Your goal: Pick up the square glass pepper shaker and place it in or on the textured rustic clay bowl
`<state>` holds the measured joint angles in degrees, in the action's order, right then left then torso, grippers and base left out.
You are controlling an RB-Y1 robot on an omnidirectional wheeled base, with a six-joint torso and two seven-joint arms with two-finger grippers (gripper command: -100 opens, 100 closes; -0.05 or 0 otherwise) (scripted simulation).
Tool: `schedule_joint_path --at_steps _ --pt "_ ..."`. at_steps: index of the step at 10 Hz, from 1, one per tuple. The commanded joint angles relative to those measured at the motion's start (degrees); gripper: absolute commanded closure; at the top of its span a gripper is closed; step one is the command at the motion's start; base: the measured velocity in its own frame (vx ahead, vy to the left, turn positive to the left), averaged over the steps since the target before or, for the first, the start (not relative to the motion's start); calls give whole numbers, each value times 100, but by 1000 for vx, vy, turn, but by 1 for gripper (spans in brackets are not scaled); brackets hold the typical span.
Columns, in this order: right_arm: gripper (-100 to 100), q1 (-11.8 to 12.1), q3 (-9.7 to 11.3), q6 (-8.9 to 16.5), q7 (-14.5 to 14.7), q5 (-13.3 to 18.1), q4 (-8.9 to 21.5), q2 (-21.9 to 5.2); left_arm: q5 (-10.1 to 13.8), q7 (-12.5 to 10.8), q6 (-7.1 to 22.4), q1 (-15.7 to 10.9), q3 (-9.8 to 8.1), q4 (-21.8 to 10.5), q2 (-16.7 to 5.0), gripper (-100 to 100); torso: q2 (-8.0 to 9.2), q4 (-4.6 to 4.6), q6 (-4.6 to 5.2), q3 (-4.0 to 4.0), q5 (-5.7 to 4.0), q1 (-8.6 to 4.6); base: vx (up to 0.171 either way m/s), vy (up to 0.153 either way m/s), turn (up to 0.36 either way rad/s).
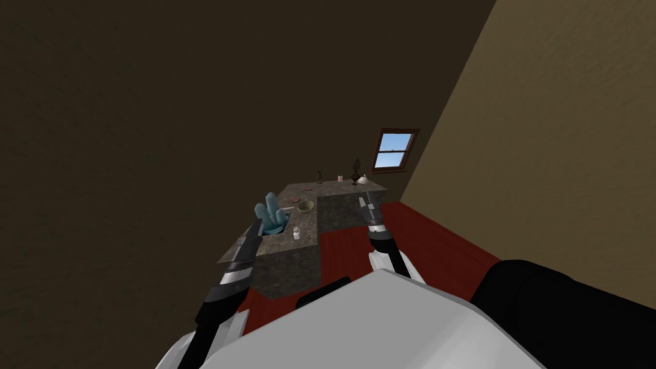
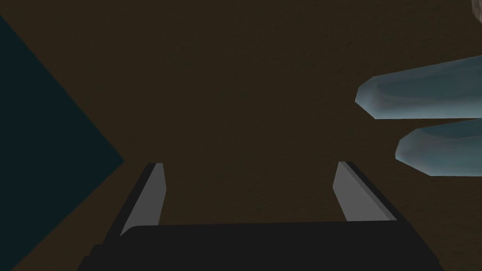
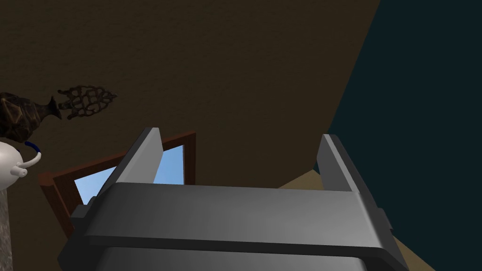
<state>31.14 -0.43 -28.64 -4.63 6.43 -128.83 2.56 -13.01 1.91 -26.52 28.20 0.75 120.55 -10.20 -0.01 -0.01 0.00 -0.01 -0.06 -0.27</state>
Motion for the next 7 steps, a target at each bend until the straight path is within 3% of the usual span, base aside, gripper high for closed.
schedule_joint_path --at_steps 1,6,7 --pt "0 0 0 0 0 0 0 0 -105 90 89 -48 -10 -184 -87 -100 0 0 0 0 0 0 5 -82 -35" --pt "0 0 0 0 0 0 0 0 -538 434 485 -184 -52 -870 -500 -100 1 0 0 1 -1 -5 3 -86 -49" --pt "0 0 0 0 0 0 0 0 -538 434 485 -184 -52 -870 -500 -100 1 1 0 1 -3 -12 3 -98 -8"
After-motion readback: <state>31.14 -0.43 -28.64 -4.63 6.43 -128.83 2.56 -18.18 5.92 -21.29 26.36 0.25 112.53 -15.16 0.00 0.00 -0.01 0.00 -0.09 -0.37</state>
